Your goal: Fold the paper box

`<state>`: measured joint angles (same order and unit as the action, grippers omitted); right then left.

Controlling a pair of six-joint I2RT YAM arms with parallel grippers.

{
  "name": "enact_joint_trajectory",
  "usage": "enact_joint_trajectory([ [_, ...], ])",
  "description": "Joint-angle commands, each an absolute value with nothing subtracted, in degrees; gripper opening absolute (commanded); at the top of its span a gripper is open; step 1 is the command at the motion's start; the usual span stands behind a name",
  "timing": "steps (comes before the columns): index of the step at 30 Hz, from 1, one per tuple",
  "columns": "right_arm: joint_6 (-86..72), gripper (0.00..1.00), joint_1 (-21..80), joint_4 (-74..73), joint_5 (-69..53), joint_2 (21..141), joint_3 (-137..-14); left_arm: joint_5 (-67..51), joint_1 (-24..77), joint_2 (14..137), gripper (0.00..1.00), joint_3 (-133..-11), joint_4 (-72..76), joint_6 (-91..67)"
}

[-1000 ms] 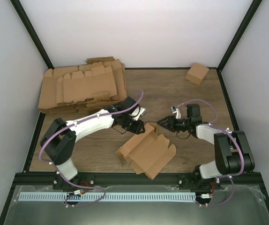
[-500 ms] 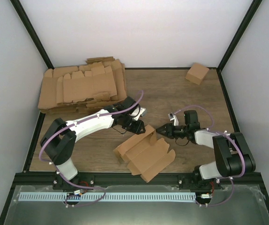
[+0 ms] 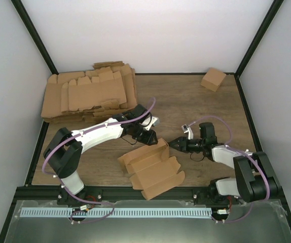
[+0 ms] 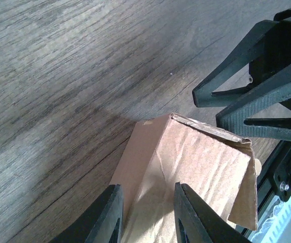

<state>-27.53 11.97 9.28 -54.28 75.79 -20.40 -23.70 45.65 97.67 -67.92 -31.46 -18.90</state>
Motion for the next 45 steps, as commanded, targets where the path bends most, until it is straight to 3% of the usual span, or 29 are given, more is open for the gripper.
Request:
enact_joint_trajectory([
  [1,-25.5,0.41,13.0,10.0,-51.9,72.2,-19.4,-24.9,45.7,98.0,0.31,-69.7,-32.9,-16.1],
  [10,-27.9,0.47,13.1,14.9,-43.1,64.7,-17.5,-25.1,45.8,97.8,0.31,-69.9,-33.5,-14.9],
  [14,-29.9,0.62,13.6,23.8,-41.7,58.5,-11.5,-25.1,45.7,97.6,0.31,-69.8,-33.9,-14.4],
  [18,-28.5,0.69,15.6,26.3,-35.8,49.6,-6.1,-25.2,45.8,97.7,0.31,-69.9,-34.0,-14.1],
  [32,-27.5,0.53,18.1,27.1,-38.8,52.2,-5.2,-26.0,45.7,97.6,0.31,-70.1,-33.7,-14.7],
  [45,-28.8,0.53,19.9,24.9,-40.8,43.5,-1.9,-26.8,46.0,98.1,0.31,-69.4,-33.2,-15.3],
])
